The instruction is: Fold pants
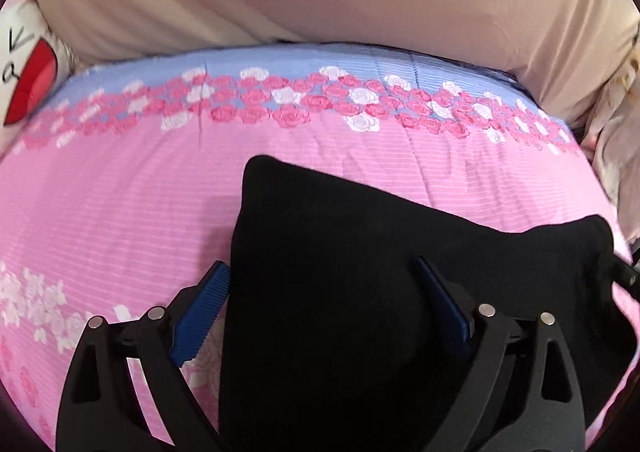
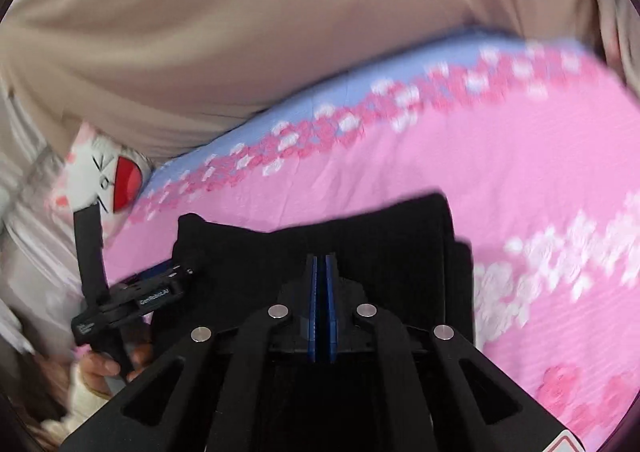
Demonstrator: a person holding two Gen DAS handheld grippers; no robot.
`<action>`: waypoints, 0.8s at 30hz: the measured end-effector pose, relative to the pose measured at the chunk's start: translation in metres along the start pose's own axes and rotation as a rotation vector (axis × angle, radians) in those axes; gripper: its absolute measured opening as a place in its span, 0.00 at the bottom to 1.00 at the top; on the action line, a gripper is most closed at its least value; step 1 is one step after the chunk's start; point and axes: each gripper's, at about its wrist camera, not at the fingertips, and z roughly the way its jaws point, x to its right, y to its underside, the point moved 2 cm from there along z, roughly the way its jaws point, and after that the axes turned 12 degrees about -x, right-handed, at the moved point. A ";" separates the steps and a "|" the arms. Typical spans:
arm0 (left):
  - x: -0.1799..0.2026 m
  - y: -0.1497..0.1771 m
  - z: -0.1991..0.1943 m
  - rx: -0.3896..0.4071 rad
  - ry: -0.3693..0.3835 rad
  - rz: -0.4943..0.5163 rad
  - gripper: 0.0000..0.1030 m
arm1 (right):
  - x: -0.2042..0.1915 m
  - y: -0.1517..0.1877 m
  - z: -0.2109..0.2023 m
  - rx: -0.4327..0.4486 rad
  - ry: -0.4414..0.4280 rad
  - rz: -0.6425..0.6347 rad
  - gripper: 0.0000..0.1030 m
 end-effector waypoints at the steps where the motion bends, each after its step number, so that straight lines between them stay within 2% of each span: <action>1: 0.001 0.000 -0.002 0.006 -0.004 0.006 0.88 | 0.009 -0.004 0.008 -0.007 0.074 0.004 0.00; 2: 0.001 0.001 -0.003 0.006 0.001 0.008 0.88 | 0.024 -0.008 0.018 -0.039 0.126 0.046 0.00; 4: 0.002 -0.002 -0.006 0.012 -0.015 0.010 0.88 | 0.035 -0.013 0.012 -0.049 0.015 0.145 0.00; 5: 0.004 -0.001 -0.011 0.023 -0.021 0.013 0.87 | 0.030 -0.017 0.004 -0.037 0.006 0.135 0.02; 6: 0.006 -0.001 -0.016 0.031 -0.023 0.016 0.87 | 0.020 -0.021 -0.002 -0.017 0.019 0.106 0.10; 8: 0.012 -0.004 -0.024 0.055 -0.035 0.026 0.90 | -0.004 -0.030 -0.010 -0.007 0.013 0.043 0.11; 10: 0.018 -0.012 -0.026 0.077 -0.064 0.031 0.90 | -0.018 -0.039 0.001 -0.039 -0.043 0.006 0.11; 11: 0.021 -0.018 -0.024 0.078 -0.089 0.030 0.90 | -0.020 -0.043 0.009 -0.055 -0.048 0.002 0.11; 12: 0.022 -0.021 -0.021 0.080 -0.101 0.030 0.90 | -0.018 -0.048 0.023 -0.070 -0.017 0.005 0.11; 15: 0.017 -0.033 0.002 0.036 -0.171 0.014 0.90 | 0.010 -0.047 0.048 -0.093 0.091 0.075 0.00; 17: 0.007 -0.038 0.022 -0.045 -0.127 -0.023 0.91 | 0.028 -0.042 0.053 -0.100 0.045 0.145 0.00; 18: 0.004 -0.039 0.025 -0.059 -0.106 -0.034 0.91 | 0.032 -0.039 0.052 -0.096 0.015 0.167 0.00; 20: -0.001 -0.039 0.028 -0.065 -0.093 -0.047 0.91 | 0.033 -0.038 0.050 -0.087 0.027 0.173 0.00; 24: 0.003 -0.034 0.028 -0.061 -0.123 -0.030 0.92 | 0.030 -0.035 0.050 -0.082 0.058 0.167 0.00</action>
